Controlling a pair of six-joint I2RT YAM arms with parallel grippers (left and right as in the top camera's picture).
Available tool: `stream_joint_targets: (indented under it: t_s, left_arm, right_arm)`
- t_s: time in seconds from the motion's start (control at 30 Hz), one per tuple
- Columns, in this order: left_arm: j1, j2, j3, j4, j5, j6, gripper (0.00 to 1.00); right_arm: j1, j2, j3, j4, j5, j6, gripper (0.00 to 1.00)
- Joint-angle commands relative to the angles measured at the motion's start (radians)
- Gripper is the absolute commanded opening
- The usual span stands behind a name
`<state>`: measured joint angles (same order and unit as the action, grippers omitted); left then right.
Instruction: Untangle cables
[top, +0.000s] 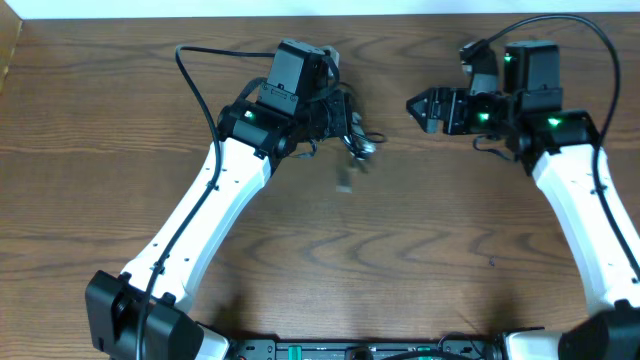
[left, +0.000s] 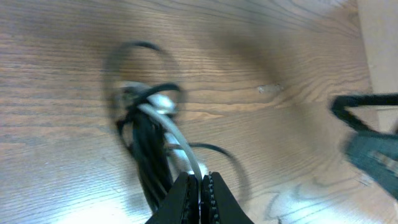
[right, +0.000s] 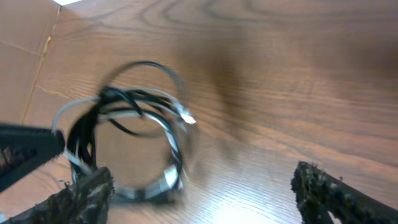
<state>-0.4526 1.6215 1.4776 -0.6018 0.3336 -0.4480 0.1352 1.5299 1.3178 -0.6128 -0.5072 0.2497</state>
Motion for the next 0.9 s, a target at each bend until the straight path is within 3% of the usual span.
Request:
stream_joint_targets:
  t_s: [0.0, 0.4, 0.63, 0.87]
  left_arm:
    - [0.003, -0.002, 0.008, 0.006, 0.022, 0.009, 0.07]
    - [0.005, -0.002, 0.008, 0.017, 0.120, 0.008, 0.07]
    - [0.006, -0.002, 0.008, 0.021, 0.138, 0.001, 0.08]
    - [0.064, -0.001, 0.008, -0.005, 0.137, 0.001, 0.07]
  right_arm:
    - [0.029, 0.039, 0.011, 0.020, -0.031, 0.057, 0.88]
    - [0.101, 0.143, 0.011, 0.177, -0.093, 0.072, 0.84]
    - [0.131, 0.192, 0.011, 0.214, -0.092, 0.072, 0.73]
    - [0.103, 0.195, 0.011, 0.212, -0.037, 0.120, 0.76]
